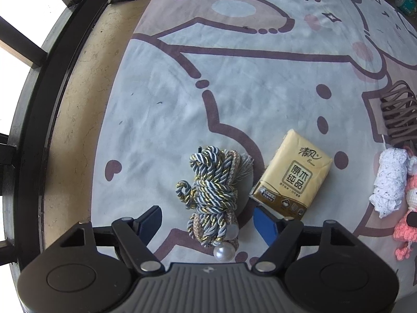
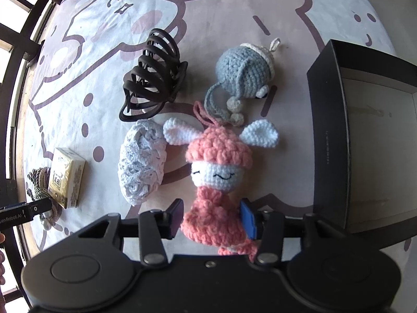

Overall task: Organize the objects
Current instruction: 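Lower the left tool onto the coiled rope while the right tool lowers onto the pink bunny, then close the left gripper on the rope while the right gripper closes on the pink bunny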

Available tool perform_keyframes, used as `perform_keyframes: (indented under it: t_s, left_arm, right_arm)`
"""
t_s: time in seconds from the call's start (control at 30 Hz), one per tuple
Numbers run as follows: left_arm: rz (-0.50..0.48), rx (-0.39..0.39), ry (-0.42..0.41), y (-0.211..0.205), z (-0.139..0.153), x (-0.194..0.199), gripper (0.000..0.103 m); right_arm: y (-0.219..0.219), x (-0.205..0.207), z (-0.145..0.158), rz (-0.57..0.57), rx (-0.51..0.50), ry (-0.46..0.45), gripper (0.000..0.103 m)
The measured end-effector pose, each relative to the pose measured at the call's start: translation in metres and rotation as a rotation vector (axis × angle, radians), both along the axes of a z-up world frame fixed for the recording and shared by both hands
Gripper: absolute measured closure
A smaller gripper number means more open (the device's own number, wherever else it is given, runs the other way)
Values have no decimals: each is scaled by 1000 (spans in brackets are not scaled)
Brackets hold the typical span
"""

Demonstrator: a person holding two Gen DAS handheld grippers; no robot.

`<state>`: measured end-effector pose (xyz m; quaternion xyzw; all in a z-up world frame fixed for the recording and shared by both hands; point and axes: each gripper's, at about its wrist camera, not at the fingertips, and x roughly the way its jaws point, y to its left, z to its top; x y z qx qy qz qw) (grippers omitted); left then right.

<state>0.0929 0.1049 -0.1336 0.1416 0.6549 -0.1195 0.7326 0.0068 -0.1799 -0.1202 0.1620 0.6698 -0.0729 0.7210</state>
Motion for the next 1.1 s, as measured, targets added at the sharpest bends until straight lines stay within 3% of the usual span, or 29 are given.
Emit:
perform_keyframes:
  t_s: [0.3, 0.47, 0.53, 0.63, 0.7, 0.77, 1.1]
  left_arm:
    - [51, 4, 29, 8, -9, 8, 36]
    - [61, 11, 73, 8, -17, 10, 36]
    - [64, 15, 81, 7, -20, 11, 37]
    - [63, 7, 79, 5, -19, 11, 45]
    - [59, -11, 80, 4, -17, 9, 58]
    - [67, -37, 83, 6, -15, 9, 63]
    - [81, -51, 32, 9, 0, 5, 65]
  right_arm:
    - [0, 11, -11, 19, -17, 30, 53]
    - [-3, 18, -14, -6, -19, 42, 53]
    - [-4, 20, -14, -4, -19, 38, 58]
    - [-5, 25, -11, -2, -26, 24, 61]
    - [-6, 27, -8, 6, -28, 13, 62]
    - [-7, 30, -6, 7, -21, 3, 63]
    - [-10, 47, 3, 46, -1, -39, 67]
